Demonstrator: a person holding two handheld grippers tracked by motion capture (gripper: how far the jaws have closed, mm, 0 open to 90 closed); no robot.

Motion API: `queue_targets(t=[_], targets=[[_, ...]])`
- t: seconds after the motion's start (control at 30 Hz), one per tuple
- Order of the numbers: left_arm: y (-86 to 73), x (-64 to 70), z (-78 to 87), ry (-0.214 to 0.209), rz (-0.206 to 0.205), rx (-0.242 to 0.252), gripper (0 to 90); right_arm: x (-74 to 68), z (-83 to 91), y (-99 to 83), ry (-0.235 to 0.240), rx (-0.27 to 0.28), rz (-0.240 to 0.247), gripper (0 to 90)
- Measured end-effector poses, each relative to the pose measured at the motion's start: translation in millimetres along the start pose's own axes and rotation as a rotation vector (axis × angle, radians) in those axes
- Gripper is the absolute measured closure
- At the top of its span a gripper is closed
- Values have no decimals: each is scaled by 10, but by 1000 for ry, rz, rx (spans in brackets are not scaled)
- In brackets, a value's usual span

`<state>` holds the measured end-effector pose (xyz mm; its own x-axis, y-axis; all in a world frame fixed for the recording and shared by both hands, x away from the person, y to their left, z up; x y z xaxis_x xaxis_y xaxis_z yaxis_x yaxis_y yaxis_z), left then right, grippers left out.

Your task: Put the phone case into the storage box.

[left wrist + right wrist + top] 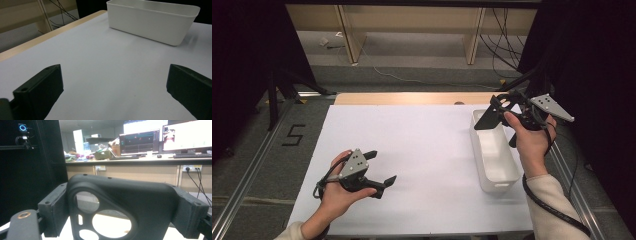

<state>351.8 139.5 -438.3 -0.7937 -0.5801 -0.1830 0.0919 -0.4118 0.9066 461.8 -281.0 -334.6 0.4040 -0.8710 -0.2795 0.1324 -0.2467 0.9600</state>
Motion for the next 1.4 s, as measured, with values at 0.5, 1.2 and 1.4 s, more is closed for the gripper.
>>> queue_targets(t=[0.5,1.2,1.4], targets=[[0,0,0,0,1,1,3,19,-1,-7,-12,-3,8,158],[-1,-1,0,0,0,1,5,54,-5,-18,-32,-7,27,158],[-1,-2,0,0,-1,1,5,63,-7,-26,-36,-11,30,158]])
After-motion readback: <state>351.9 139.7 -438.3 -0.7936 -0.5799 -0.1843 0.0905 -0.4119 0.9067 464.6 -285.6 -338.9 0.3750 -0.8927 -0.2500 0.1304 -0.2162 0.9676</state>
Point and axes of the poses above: each handheld gripper's, and its own axes: z roughly backward along the jaws, y roughly out of its top, x roughly to its right, the point moved 3 cm from there along -z, roughly forward along the jaws, and after that the axes turned 11 degrees about -z, right-handed, at the moved point
